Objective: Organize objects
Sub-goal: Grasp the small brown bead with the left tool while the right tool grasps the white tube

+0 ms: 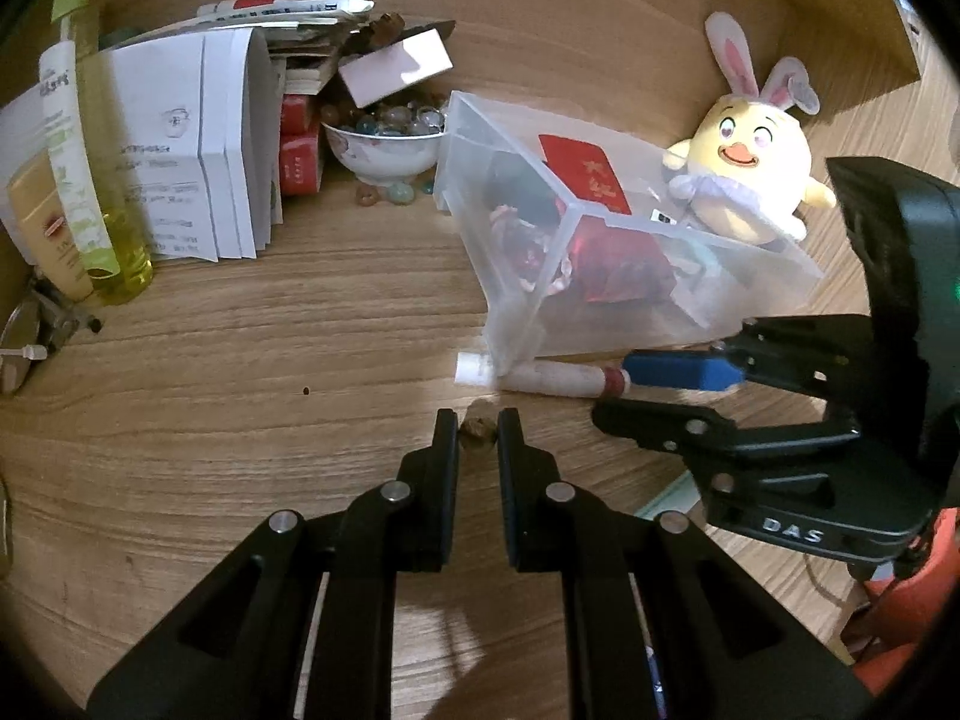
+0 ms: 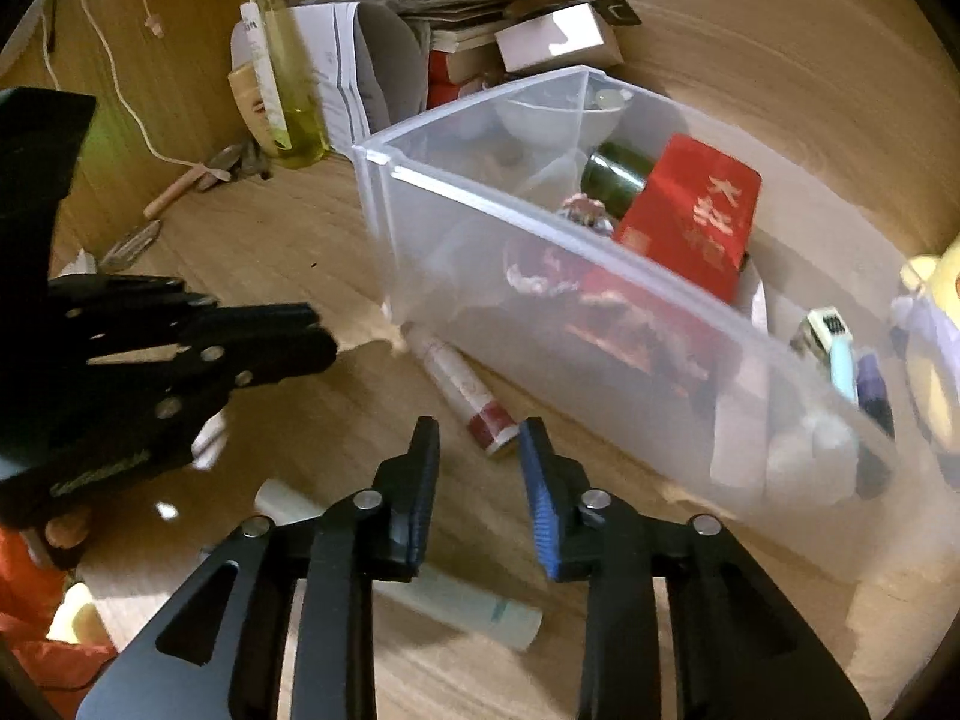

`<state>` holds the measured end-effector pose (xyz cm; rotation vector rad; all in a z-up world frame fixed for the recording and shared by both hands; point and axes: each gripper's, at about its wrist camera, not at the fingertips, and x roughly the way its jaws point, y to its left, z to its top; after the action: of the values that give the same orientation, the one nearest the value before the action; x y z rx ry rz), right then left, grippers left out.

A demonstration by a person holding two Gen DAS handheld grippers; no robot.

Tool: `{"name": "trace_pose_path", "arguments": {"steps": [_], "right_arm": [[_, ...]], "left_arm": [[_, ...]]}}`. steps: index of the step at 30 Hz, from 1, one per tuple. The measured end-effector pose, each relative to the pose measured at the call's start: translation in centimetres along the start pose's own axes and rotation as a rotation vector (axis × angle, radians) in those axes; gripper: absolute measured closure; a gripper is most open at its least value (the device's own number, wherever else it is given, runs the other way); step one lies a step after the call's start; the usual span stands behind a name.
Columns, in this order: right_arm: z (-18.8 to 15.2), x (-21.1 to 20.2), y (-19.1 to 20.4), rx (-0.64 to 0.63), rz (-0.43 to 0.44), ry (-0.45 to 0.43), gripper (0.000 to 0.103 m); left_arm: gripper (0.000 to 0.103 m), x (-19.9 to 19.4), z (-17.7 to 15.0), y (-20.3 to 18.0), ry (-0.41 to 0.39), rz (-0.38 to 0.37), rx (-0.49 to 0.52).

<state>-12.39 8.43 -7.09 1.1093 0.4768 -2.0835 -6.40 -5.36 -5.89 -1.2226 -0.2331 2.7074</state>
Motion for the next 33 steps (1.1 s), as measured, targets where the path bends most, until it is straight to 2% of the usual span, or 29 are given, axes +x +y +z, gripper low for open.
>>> {"name": "trace_pose_path", "arguments": {"steps": [6, 9, 12, 14, 16, 19, 22, 26, 33], "right_arm": [[0.4, -0.1, -0.1, -0.002, 0.004, 0.004, 0.074], [0.3, -0.1, -0.4, 0.005, -0.001, 0.004, 0.074], [0.6, 0.6, -0.2, 0.009, 0.002, 0.016, 0.073], [0.6, 1.1, 0.4, -0.005, -0.003, 0.02, 0.067], [0.5, 1.3, 1.1, -0.031, -0.008, 0.016, 0.067], [0.5, 1.3, 1.7, -0.055, 0.035, 0.022, 0.067], [0.1, 0.6, 2.3, -0.078, 0.099, 0.017, 0.067], [0.3, 0.0, 2.1, -0.085, 0.059, 0.01, 0.067], [2.0, 1.5, 1.8, -0.063, 0.077, 0.03, 0.068]], "left_arm": [[0.091, 0.4, 0.2, 0.4, 0.015, 0.004, -0.012], [0.091, 1.0, 0.7, 0.7, 0.035, 0.029, -0.002], [0.091, 1.2, 1.2, 1.1, 0.043, 0.015, -0.002], [0.091, 1.2, 1.5, 1.3, 0.042, 0.013, 0.007], [0.091, 1.4, 1.9, 1.4, 0.048, 0.023, 0.019], [0.091, 1.8, 2.5, 1.5, 0.057, 0.043, 0.029], [0.091, 1.8, 2.5, 1.8, 0.054, 0.041, 0.024], [0.091, 1.2, 1.9, 1.9, 0.043, 0.038, 0.013], [0.091, -0.7, 0.9, 1.6, 0.009, 0.016, 0.004]]}}
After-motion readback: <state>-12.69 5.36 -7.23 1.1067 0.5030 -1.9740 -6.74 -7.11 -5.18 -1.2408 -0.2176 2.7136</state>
